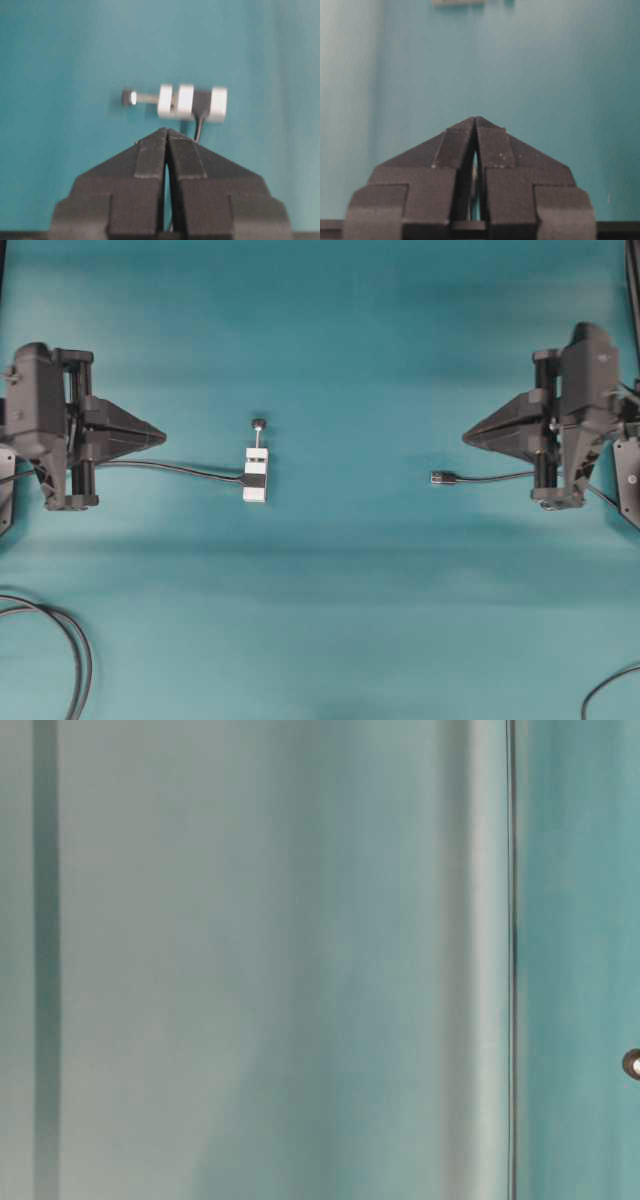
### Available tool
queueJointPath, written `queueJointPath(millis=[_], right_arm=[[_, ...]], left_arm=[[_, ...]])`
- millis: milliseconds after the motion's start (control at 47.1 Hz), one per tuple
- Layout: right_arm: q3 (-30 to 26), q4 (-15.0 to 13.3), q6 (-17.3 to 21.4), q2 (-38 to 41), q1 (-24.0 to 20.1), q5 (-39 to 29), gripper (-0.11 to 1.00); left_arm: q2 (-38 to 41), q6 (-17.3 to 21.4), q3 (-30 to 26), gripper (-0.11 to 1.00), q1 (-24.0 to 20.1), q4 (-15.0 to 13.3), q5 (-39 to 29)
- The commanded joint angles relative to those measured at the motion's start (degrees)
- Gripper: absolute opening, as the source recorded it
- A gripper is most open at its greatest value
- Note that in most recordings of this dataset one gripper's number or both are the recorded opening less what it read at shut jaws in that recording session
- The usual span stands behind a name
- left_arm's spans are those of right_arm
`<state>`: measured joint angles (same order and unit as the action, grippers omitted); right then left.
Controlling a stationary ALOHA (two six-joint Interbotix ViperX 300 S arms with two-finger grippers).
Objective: Insert the USB cable into the female connector supported by the left arm.
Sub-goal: 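Lower both grippers toward the white clamp and the USB plug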
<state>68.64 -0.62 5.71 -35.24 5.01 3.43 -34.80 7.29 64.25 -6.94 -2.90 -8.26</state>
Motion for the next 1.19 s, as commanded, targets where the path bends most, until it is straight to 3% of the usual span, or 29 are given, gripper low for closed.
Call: queueJointPath(millis=[0, 106, 191, 255, 616, 850, 1169], right_arm=[[-0.8, -0.1, 0.4, 1.6, 0.5, -0.2, 0.15], [-0.3, -0.1, 0.4, 2.9, 0.7, 1.0, 0.39], [0.7, -0.1, 0.2, 3.6, 1.1, 3.0, 0.57], [2.2, -0.2, 0.3, 4.6, 1.8, 5.1, 0.62], [7.6, -0.2, 0.9, 13.0, 2.1, 18.2, 0.6], [7.0, -0.2, 1.0, 20.7, 2.0, 20.4, 0.61], [5.5, -0.1, 1.3, 30.0, 1.3, 28.0, 0.62]], left_arm=[[1.3, -2.3, -3.9, 0.06, -2.7, -1.8, -7.6], [3.5, -5.4, -6.2, 0.07, -4.5, -1.9, -12.5], [5.7, -5.8, -7.1, 0.07, -4.6, -1.3, -10.2], [7.4, -5.7, -6.9, 0.07, -4.6, -1.1, -7.9], [19.3, -4.6, -8.0, 0.07, -4.3, -0.8, -4.4], [15.3, 0.1, -3.8, 0.07, -1.9, -0.7, 4.0], [10.3, -1.2, 1.8, 0.07, -1.5, -0.7, 10.8]])
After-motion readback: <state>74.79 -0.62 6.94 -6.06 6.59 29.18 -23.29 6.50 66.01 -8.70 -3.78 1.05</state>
